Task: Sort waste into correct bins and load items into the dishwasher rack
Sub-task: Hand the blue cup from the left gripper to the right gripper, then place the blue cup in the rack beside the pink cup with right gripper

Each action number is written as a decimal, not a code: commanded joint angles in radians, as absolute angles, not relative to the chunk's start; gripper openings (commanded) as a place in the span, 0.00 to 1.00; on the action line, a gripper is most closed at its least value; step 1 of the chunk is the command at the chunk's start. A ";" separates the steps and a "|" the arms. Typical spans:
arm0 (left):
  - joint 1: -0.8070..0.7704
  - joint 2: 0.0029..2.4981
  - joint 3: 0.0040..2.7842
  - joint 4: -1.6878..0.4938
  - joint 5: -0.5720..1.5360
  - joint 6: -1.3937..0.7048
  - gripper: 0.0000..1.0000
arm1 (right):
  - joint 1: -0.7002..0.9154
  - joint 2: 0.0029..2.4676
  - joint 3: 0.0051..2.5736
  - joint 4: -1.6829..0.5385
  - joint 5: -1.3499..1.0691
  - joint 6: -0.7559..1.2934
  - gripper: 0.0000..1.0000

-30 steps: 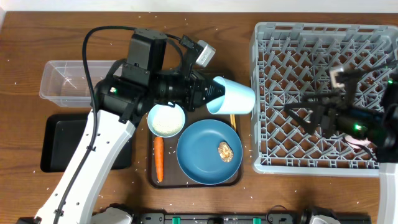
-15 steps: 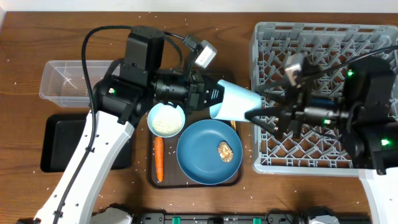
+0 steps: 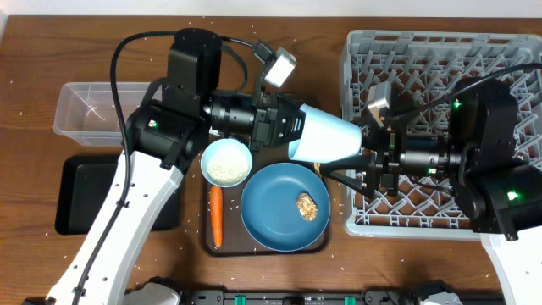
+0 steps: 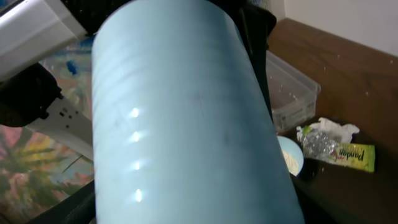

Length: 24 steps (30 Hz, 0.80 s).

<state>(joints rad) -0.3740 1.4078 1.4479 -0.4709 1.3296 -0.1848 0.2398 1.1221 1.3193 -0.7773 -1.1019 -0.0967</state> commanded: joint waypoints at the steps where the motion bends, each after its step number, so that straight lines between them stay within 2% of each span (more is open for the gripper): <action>1: -0.371 1.388 1.458 -0.468 1.354 -0.197 0.06 | 0.248 1.114 1.327 -0.746 -1.158 -0.113 0.71; 5: -0.371 1.388 1.458 -0.468 1.354 -0.197 0.06 | 0.248 1.112 1.327 -0.711 -1.179 -0.113 0.70; 8: -0.371 1.388 1.458 -0.468 1.354 -0.197 0.06 | 0.248 1.112 1.327 -0.709 -1.180 -0.113 0.66; 11: -0.371 1.388 1.458 -0.468 1.354 -0.197 0.06 | 0.248 1.111 1.327 -0.710 -1.180 -0.109 0.55; 15: -0.371 1.388 1.458 -0.467 1.354 -0.197 0.08 | 0.241 1.105 1.327 -0.710 -1.178 -0.105 0.46; 17: -0.371 1.388 1.458 -0.464 1.353 -0.197 0.24 | 0.218 1.098 1.327 -0.710 -1.168 -0.083 0.46; 19: -0.371 1.388 1.458 -0.461 1.353 -0.197 0.56 | 0.189 1.092 1.327 -0.712 -1.136 -0.049 0.45; 20: -0.371 1.388 1.458 -0.461 1.353 -0.197 0.64 | 0.170 1.090 1.327 -0.717 -1.111 -0.027 0.45; 22: -0.365 1.388 1.458 -0.461 1.350 -0.197 0.72 | 0.129 1.084 1.327 -0.739 -1.063 0.008 0.44; 24: -0.352 1.388 1.458 -0.461 1.350 -0.197 0.73 | 0.079 1.078 1.327 -0.778 -1.026 0.025 0.44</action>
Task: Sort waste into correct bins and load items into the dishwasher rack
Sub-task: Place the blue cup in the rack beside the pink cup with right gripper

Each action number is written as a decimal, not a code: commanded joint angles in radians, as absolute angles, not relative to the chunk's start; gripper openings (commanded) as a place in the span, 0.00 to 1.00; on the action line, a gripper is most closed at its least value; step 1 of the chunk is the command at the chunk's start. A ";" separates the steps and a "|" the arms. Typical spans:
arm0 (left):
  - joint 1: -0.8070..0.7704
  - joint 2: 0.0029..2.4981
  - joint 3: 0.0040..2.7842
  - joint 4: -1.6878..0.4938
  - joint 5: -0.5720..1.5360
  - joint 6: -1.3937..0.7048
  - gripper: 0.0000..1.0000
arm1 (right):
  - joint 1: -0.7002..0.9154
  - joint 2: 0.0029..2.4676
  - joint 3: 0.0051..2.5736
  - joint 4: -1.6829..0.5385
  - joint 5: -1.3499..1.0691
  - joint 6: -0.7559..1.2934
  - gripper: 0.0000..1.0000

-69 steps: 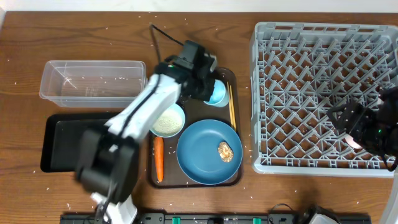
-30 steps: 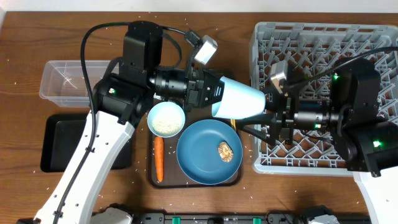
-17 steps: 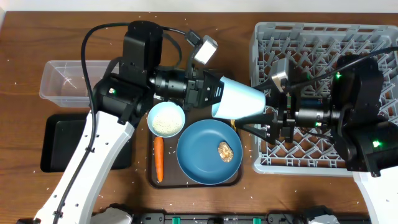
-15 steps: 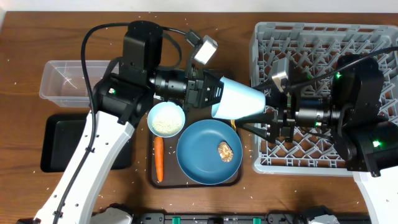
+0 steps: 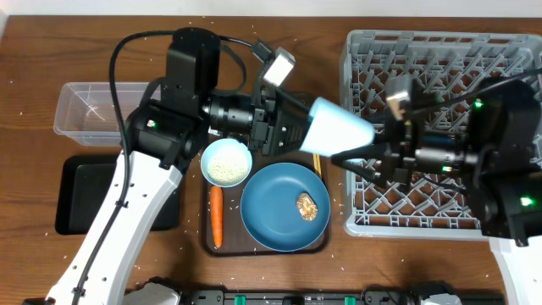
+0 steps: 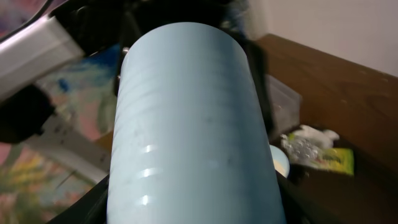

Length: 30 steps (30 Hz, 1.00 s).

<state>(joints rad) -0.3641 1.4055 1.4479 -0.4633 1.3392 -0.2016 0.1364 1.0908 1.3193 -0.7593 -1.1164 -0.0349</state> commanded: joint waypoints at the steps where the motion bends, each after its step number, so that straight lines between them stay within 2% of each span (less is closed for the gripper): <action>1: -0.341 1.388 1.458 -0.461 1.350 -0.197 0.73 | 0.048 1.076 1.327 -0.803 -0.999 0.035 0.44; 6: -0.297 1.388 1.458 -0.461 1.351 -0.197 0.73 | -0.109 1.071 1.327 -0.940 -0.818 0.086 0.42; 11: -0.291 1.388 1.458 -0.461 1.351 -0.197 0.73 | -0.285 1.072 1.327 -1.082 -0.468 0.197 0.41; 15: -0.291 1.388 1.457 -0.462 1.351 -0.197 0.73 | -0.431 1.081 1.327 -1.123 -0.289 0.288 0.41; 22: -0.291 1.388 1.457 -0.479 1.351 -0.197 0.73 | -0.714 1.144 1.327 -1.119 -0.180 0.413 0.40; 30: -0.291 1.389 1.457 -0.518 1.350 -0.196 0.73 | -0.955 1.344 1.327 -1.051 -0.271 0.452 0.39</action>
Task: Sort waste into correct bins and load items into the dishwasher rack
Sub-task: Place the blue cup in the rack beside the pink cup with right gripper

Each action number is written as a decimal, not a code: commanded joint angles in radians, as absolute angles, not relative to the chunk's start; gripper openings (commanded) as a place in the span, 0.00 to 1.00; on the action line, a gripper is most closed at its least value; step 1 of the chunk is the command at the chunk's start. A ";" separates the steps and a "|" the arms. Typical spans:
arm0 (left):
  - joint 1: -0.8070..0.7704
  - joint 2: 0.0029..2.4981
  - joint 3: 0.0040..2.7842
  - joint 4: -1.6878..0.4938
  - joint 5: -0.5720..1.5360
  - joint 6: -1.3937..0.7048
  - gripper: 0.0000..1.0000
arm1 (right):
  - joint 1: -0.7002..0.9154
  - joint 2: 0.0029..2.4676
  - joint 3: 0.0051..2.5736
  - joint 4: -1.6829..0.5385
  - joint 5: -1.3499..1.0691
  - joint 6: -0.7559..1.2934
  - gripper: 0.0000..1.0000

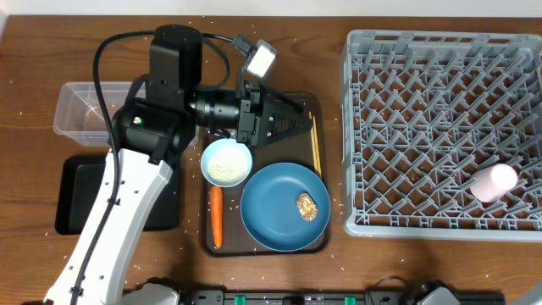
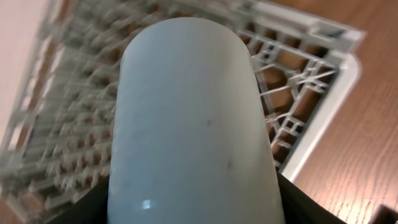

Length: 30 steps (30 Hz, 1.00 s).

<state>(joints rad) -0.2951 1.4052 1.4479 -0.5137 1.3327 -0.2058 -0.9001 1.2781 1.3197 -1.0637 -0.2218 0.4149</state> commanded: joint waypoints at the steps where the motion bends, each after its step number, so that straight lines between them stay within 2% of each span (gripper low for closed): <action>1: -0.291 1.389 1.457 -0.518 1.350 -0.196 0.73 | -0.968 1.372 1.327 -1.050 -0.293 0.452 0.39; 8: -0.291 1.389 1.457 -0.519 1.350 -0.196 0.73 | -0.988 1.583 1.327 -0.992 -0.358 0.477 0.38; 15: -0.291 1.389 1.457 -0.529 1.350 -0.196 0.73 | -0.988 1.682 1.327 -0.931 -0.395 0.539 0.38; 16: -0.291 1.389 1.457 -0.530 1.350 -0.196 0.73 | -0.988 1.687 1.327 -0.939 -0.397 0.548 0.40; 19: -0.291 1.389 1.457 -0.530 1.349 -0.196 0.73 | -0.989 1.689 1.327 -0.962 -0.386 0.601 0.62; 20: -0.291 1.389 1.457 -0.530 1.349 -0.196 0.73 | -0.990 1.689 1.328 -0.961 -0.387 0.617 0.66; 30: -0.291 1.389 1.457 -0.531 1.338 -0.196 0.73 | -0.995 1.663 1.468 -1.047 -0.457 0.557 0.73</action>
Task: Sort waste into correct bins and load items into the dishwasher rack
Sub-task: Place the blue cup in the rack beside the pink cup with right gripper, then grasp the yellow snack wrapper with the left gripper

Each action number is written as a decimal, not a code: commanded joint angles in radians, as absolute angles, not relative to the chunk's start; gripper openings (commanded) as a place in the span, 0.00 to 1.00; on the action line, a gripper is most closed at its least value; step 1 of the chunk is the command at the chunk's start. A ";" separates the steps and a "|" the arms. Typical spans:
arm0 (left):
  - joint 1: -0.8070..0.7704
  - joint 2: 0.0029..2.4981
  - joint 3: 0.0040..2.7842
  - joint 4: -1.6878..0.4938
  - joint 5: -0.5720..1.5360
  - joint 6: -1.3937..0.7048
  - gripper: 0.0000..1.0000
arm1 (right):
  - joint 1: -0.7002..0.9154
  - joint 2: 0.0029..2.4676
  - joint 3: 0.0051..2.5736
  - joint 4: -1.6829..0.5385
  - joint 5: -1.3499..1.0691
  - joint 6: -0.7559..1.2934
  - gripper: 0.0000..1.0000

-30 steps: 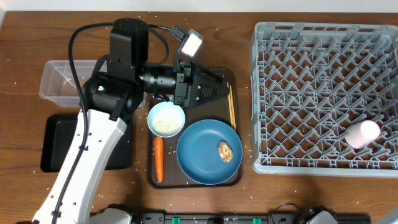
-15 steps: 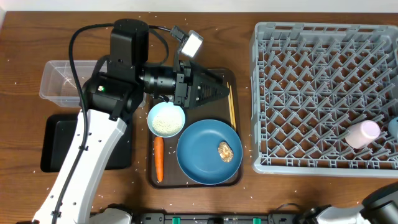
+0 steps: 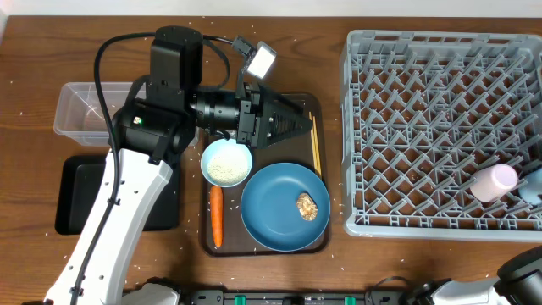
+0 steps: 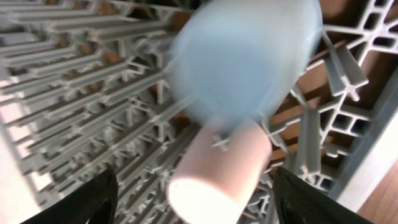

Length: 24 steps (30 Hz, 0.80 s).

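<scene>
The grey dishwasher rack (image 3: 423,102) fills the right of the table. A pink cup (image 3: 494,181) lies in its front right corner; it also shows in the wrist view as the pink cup (image 4: 221,168). A light blue cup (image 4: 245,59), blurred, hangs over the rack just beyond the pink one, and a sliver of it shows at the overhead's right edge. My right gripper (image 4: 198,202) is open, its black fingers (image 4: 93,199) wide apart and off both cups. My left gripper (image 3: 292,124) points right over the brown tray (image 3: 254,246), its fingers drawn to a point with nothing in them.
On the tray lie a white bowl of rice (image 3: 226,163), a blue plate (image 3: 271,212) with a food scrap (image 3: 306,206), a carrot (image 3: 215,216) and chopsticks (image 3: 315,144). A clear bin (image 3: 80,106) and a black bin (image 3: 72,195) stand at the left.
My right gripper was shut on the blue cup above the rack's corner; now its fingers stand wide apart and the cup is blurred, clear of them, beside the pink cup. The left arm is unchanged.
Both grippers held the blue cup over the tray. Then only my right gripper held it, nearer the rack. Later the left arm had drawn back and my right gripper held the cup over the rack's front right corner, where it now stands open.
</scene>
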<state>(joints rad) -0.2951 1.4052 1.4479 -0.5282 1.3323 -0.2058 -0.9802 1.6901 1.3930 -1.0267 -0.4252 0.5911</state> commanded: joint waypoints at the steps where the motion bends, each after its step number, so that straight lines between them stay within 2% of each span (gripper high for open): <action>1: -0.291 1.389 1.457 -0.534 1.328 -0.196 0.73 | -0.995 1.656 1.496 -1.071 -0.476 0.530 0.73; 4: -0.291 1.389 1.457 -0.554 1.252 -0.196 0.73 | -0.987 1.626 1.571 -1.103 -0.627 0.410 0.72; 6: -0.291 1.388 1.457 -0.600 1.129 -0.196 0.73 | -0.978 1.594 1.618 -1.137 -0.721 0.352 0.72; 8: -0.291 1.388 1.457 -0.689 0.940 -0.182 0.73 | -0.954 1.543 1.663 -1.176 -0.805 0.275 0.72; 12: -0.293 1.388 1.457 -0.886 0.560 -0.177 0.73 | -0.859 1.424 1.689 -1.206 -0.819 0.178 0.72; 14: -0.293 1.388 1.457 -0.965 0.418 -0.178 0.73 | -0.775 1.364 1.689 -1.207 -0.794 0.144 0.72; 18: -0.293 1.392 1.456 -1.095 0.178 -0.178 0.73 | -0.542 1.281 1.689 -1.244 -0.596 0.141 0.74; 24: -0.293 1.405 1.407 -1.097 0.118 -0.182 0.73 | -0.199 1.282 1.674 -1.362 -0.361 0.141 0.75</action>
